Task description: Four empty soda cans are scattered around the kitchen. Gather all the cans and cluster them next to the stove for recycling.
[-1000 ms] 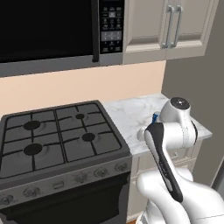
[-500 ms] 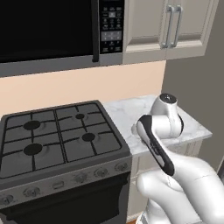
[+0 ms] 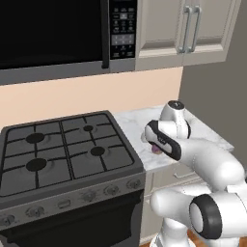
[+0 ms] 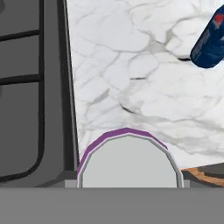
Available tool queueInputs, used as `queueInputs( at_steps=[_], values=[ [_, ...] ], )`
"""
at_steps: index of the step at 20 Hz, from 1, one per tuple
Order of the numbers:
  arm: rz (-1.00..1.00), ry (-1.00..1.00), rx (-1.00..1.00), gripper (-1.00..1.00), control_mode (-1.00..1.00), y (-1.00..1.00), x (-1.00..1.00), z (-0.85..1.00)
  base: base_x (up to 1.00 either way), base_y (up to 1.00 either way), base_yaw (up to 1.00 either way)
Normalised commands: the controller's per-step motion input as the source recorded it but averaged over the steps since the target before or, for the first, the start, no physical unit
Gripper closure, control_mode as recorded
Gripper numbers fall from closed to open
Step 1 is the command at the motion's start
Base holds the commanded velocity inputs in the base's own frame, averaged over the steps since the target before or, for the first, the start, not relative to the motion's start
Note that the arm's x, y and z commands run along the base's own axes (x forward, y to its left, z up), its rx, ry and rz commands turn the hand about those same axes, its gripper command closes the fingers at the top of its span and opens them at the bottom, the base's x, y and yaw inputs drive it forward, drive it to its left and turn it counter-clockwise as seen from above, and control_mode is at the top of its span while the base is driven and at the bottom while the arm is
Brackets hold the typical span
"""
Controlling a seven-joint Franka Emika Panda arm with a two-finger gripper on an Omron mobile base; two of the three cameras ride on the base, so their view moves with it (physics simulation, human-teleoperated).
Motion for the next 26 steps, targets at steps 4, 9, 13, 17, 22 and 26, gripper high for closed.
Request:
queueInputs(
  at_steps=[4, 9, 13, 17, 22, 26],
  values=[
    [0.0, 0.0, -0.04, 1.0, -1.0, 0.22, 0.46, -0.17, 0.0, 0.0, 0.0],
    [0.0, 0.0, -0.01, 1.0, -1.0, 0.15, 0.43, 0.0, 0.0, 0.0, 0.0],
    [0.0, 0.0, 0.0, 1.0, -1.0, 0.15, 0.58, -0.01, 0.0, 0.0, 0.0],
    [0.0, 0.01, 0.0, 1.0, -1.0, 0.22, 0.49, -0.1, 0.0, 0.0, 0.0],
    [0.0, 0.05, 0.0, 1.0, -1.0, 0.24, 0.08, -0.19, 0.0, 0.0, 0.0],
    [0.0, 0.01, 0.0, 1.0, -1.0, 0.13, 0.04, -0.32, 0.0, 0.0, 0.0]
  ],
)
